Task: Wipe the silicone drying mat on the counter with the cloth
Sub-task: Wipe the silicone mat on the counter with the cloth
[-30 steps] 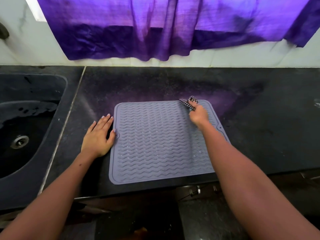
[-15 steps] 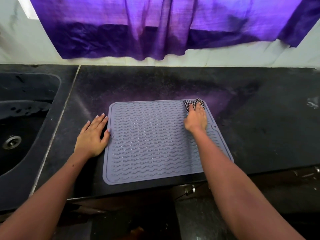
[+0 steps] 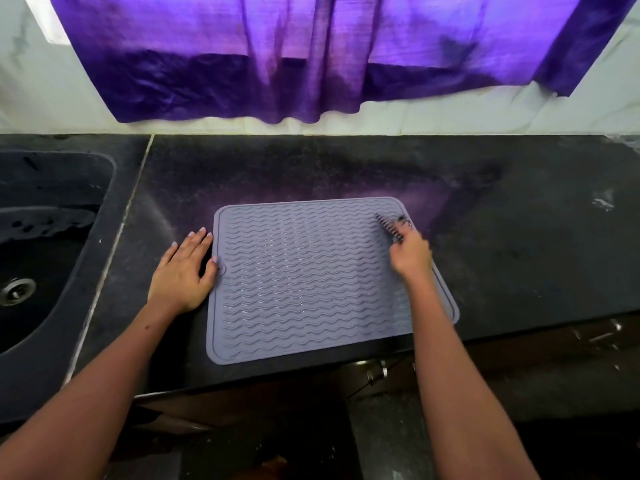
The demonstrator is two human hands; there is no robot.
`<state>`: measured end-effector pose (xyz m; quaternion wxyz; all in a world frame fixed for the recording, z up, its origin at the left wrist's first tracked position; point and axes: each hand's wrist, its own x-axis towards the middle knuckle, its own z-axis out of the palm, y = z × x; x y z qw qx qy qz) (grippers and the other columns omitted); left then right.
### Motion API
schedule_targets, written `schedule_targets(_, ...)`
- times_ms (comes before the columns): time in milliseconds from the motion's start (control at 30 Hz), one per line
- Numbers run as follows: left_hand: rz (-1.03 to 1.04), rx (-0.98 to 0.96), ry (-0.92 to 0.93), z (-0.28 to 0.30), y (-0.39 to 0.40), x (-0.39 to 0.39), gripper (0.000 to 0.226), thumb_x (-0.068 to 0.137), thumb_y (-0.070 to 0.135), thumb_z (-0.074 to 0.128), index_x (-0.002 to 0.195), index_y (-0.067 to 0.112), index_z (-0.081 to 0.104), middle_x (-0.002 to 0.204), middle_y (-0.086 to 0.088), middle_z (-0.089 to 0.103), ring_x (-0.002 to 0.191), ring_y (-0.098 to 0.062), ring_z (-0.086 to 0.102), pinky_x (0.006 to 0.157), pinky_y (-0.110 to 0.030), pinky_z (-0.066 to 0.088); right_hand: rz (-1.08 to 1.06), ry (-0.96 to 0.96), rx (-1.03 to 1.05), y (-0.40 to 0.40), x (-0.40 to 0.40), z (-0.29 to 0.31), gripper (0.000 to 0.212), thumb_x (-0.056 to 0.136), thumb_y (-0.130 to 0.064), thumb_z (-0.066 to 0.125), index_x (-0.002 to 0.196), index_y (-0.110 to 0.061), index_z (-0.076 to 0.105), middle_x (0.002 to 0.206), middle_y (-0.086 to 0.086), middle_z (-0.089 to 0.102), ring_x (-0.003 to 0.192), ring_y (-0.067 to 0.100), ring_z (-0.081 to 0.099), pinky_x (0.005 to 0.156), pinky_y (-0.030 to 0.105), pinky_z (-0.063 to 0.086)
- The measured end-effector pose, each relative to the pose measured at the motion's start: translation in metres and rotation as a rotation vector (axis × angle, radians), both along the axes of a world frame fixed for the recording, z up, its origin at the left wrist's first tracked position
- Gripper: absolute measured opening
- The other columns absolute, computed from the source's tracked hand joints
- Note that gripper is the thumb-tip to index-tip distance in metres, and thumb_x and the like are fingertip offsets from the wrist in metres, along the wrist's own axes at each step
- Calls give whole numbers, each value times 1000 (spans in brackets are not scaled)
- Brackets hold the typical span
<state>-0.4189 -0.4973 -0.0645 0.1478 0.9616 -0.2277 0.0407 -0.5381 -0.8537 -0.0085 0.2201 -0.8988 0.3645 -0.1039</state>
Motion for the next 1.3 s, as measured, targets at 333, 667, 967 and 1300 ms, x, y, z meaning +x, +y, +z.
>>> schedule_targets(333,-19,-10,9,1,1,0,81,83,57,9,145,11,32,154,-4,27,144,-16,19,117,-37,9,11,-216,424,-14,-4,6,37,91,-5,49,124,-15,60,126,6,60,116,22,56,97,28,45)
schedule_targets(667,-20,20,49,5,-1,-5,70,89,46,13,148,11,25,157,-5,18,146,-17,12,118,-37,5,113,90,-142,30,-61,-12,55,90,-6,47,143,-17,37,150,13,33,139,28,30,115,37,25)
schedule_targets(967,57,101,129,5,-3,-39,57,101,39,20,150,12,10,159,-8,3,147,-22,0,118,-39,-2,89,-46,103,17,-57,-13,52,89,-1,47,138,-20,46,148,0,39,135,18,37,109,29,32)
schedule_targets(1300,27,144,137,8,3,-57,59,100,42,15,150,12,4,159,-9,-1,147,-22,-4,118,-38,-4,-39,42,-5,35,-93,7,49,90,-6,44,139,-16,43,144,15,41,132,34,37,109,40,31)
